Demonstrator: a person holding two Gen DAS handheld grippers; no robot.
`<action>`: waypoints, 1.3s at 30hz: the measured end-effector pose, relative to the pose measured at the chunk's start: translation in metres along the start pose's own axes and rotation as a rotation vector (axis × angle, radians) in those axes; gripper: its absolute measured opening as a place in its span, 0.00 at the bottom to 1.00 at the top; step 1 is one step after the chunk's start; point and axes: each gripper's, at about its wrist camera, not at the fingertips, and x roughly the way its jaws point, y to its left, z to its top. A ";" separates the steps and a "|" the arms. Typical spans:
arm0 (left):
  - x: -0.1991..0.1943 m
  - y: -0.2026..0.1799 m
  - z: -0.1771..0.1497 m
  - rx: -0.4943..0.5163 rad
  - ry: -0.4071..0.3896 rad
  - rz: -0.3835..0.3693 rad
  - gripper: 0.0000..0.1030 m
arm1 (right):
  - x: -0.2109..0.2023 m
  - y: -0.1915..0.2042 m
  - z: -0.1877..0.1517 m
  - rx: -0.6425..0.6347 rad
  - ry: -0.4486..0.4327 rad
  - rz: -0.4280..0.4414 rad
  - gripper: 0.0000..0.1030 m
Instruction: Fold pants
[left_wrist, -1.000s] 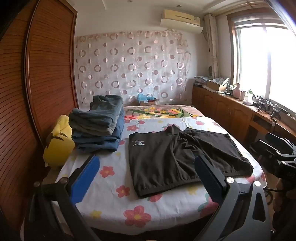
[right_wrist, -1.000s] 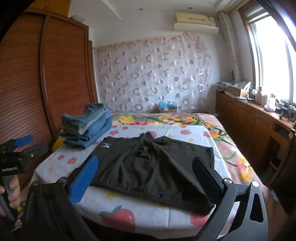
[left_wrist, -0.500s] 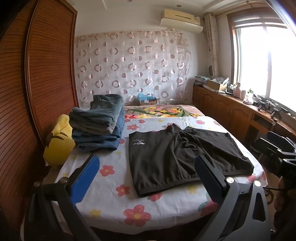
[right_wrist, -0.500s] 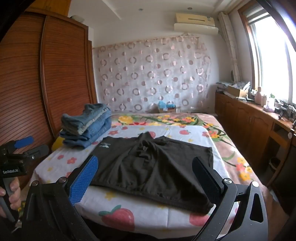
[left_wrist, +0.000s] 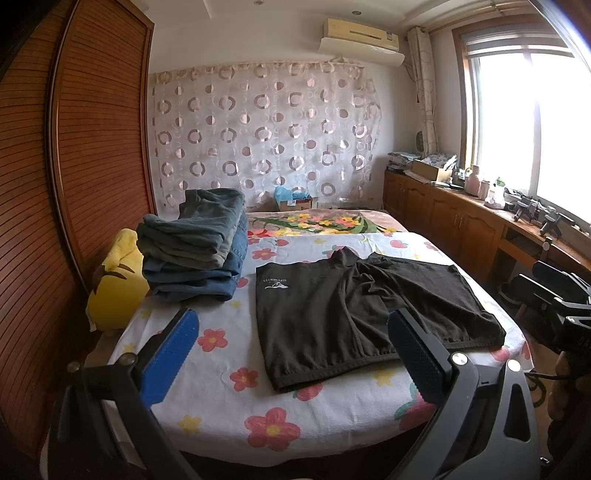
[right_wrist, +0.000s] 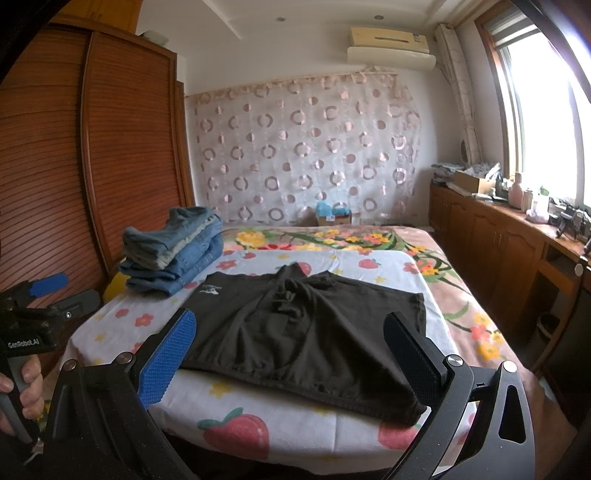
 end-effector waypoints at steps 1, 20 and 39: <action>0.000 0.000 0.000 -0.001 -0.001 0.001 1.00 | 0.000 0.000 0.000 0.000 0.000 -0.001 1.00; 0.001 0.001 -0.005 0.000 -0.005 0.000 1.00 | -0.001 0.001 0.000 0.001 -0.002 0.000 1.00; 0.000 0.001 -0.005 0.000 -0.009 -0.001 1.00 | -0.003 0.001 0.001 0.001 -0.003 0.001 1.00</action>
